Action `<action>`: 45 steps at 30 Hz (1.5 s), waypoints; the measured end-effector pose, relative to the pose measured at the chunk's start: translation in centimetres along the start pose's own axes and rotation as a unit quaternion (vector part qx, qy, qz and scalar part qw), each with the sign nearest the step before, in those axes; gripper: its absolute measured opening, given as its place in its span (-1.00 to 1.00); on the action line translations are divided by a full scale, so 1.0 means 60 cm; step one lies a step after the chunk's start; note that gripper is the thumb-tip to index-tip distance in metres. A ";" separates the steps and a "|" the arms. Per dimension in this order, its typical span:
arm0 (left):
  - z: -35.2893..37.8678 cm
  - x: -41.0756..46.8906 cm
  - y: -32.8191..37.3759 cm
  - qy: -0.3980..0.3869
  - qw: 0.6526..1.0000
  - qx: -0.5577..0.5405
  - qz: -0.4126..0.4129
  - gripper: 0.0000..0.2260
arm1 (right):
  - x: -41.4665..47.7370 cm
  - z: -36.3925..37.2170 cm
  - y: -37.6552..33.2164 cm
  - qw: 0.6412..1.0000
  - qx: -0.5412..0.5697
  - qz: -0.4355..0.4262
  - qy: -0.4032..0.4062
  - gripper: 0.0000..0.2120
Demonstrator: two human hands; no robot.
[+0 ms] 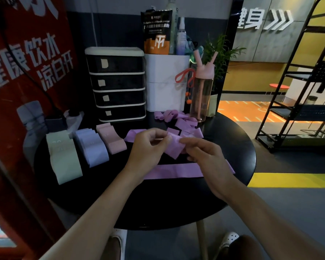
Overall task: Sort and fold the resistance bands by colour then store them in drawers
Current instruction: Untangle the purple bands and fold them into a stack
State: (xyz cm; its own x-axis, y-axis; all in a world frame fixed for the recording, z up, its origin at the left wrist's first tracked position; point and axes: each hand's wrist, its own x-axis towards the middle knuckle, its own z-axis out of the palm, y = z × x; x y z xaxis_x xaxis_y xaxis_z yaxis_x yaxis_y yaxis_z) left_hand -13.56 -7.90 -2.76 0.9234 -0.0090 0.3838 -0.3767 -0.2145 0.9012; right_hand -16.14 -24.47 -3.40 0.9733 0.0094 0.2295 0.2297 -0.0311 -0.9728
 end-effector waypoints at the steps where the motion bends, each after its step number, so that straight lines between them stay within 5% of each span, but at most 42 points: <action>1: -0.008 0.002 0.004 0.000 1.000 0.010 0.010 -0.92 | 0.000 0.001 -0.005 1.000 -0.018 -0.010 -0.006 -0.76; 7: -0.054 0.017 0.043 -0.072 0.995 0.055 0.040 -0.78 | 0.024 0.005 -0.053 0.994 -0.081 -0.078 0.012 -0.79; 13: -0.094 0.029 0.094 -0.192 0.977 0.079 0.047 -0.79 | 0.064 0.008 -0.085 0.988 0.029 -0.015 -0.149 -0.55; 18: -0.118 0.039 0.113 -0.193 0.967 0.150 0.073 -0.74 | 0.064 0.020 -0.088 0.975 -0.011 -0.024 -0.220 -0.65; 22: -0.126 0.045 0.109 -0.161 0.969 0.168 0.083 -0.75 | 0.060 0.029 -0.087 0.976 -0.038 -0.021 -0.211 -0.88; 30: -0.127 0.065 0.095 -0.003 0.987 0.120 0.109 -0.96 | 0.070 0.024 -0.091 0.978 -0.072 -0.022 -0.196 -0.94; 40: -0.162 0.109 0.120 0.112 0.978 0.088 0.153 -0.94 | 0.072 -0.011 -0.077 0.975 -0.114 0.023 -0.191 -0.62; 45: -0.184 0.118 0.121 0.156 0.973 0.074 0.155 -0.94 | 0.066 -0.047 -0.066 0.977 -0.123 0.028 -0.169 -0.66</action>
State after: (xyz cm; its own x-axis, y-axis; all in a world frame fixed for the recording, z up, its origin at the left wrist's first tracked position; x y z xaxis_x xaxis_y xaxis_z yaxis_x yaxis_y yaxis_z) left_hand -10.58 1.24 8.73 0.6911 0.1970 0.6954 -0.5969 -0.3869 0.7028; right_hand -13.20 -27.12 1.48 0.9376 0.3293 0.1115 0.2098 -0.2801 -0.9368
